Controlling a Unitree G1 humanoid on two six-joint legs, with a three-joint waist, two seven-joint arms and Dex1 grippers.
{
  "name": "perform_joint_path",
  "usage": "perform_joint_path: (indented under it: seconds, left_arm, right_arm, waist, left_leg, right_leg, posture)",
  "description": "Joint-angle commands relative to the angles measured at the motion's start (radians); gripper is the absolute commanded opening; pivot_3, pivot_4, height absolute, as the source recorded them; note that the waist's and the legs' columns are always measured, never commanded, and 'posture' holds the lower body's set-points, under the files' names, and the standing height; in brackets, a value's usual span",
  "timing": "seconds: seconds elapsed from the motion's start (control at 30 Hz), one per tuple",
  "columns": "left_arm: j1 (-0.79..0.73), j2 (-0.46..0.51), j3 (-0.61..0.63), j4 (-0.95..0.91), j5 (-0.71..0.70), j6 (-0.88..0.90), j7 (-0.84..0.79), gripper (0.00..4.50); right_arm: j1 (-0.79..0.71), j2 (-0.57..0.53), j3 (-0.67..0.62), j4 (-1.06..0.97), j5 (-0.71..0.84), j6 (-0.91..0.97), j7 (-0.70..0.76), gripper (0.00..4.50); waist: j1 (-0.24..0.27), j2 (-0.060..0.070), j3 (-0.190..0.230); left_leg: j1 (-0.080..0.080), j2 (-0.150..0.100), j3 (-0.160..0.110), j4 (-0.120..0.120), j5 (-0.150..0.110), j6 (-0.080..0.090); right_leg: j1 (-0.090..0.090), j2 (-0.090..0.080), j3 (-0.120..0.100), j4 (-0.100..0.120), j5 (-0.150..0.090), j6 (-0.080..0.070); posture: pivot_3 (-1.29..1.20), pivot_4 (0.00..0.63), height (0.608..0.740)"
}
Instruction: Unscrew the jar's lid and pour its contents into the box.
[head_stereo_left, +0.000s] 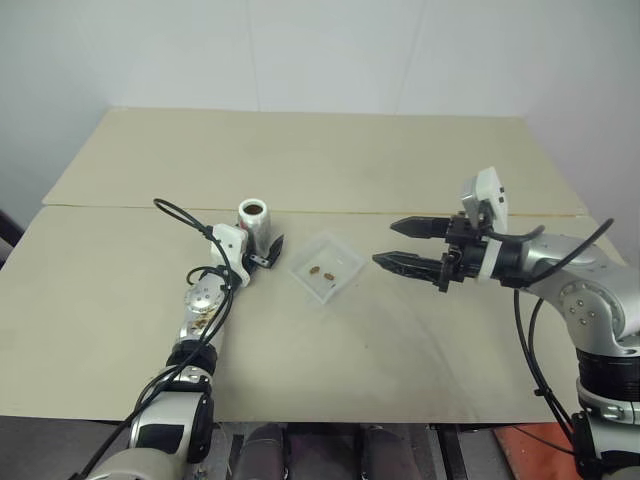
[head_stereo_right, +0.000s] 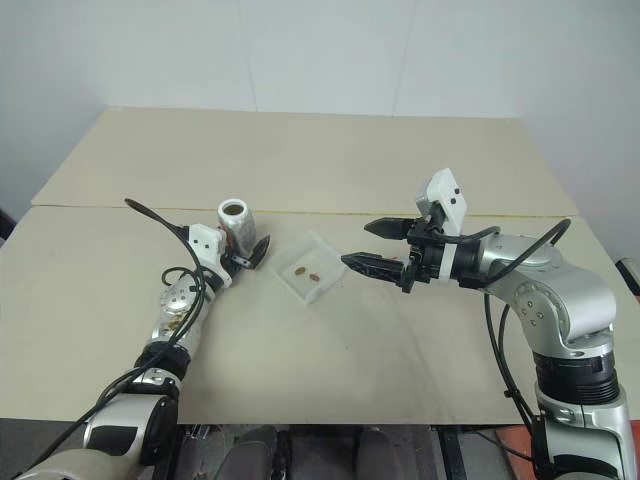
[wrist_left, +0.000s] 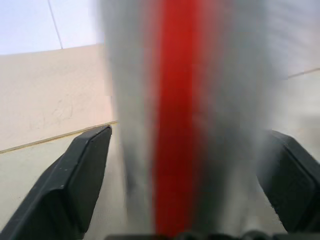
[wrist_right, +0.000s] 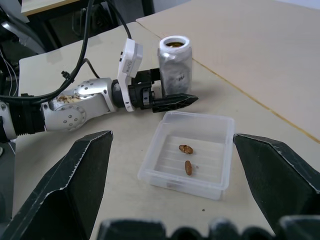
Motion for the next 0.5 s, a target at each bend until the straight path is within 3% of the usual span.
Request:
perform_joint_path:
  seconds: [0.03,0.3,0.5]
  left_arm:
    - [0.033,0.011,0.006,-0.039,0.002,0.012,0.001,4.48]
    - [0.120,0.083,0.000,-0.235,-0.035,0.177,-0.089,4.48]
    - [0.301,0.268,-0.003,-0.538,-0.076,0.323,-0.271,4.48]
  right_arm:
    - [-0.008,-0.009,-0.033,-0.031,0.025,-0.012,-0.002,4.50]
    - [-0.010,-0.008,-0.024,-0.032,0.019,-0.013,-0.002,4.50]
    - [0.001,-0.006,-0.024,-0.036,0.013,-0.021,-0.003,4.50]
  waist:
    - [0.000,0.000,0.000]
    - [-0.011,0.000,0.000]
    - [-0.026,0.000,0.000]
  left_leg:
    - [0.000,0.000,0.000,0.000,0.000,0.000]
    - [0.001,0.000,0.000,-0.001,0.000,0.000]
    - [0.002,0.002,0.001,-0.004,0.000,-0.001]
  right_leg:
    - [0.000,0.000,0.000,0.000,0.000,0.000]
    - [0.000,0.000,0.001,0.000,0.000,0.000]
    - [-0.001,0.001,0.002,0.000,0.000,0.000]
  posture:
    - [0.00,0.150,0.740]
    - [0.00,0.150,0.740]
    - [0.00,0.150,0.740]
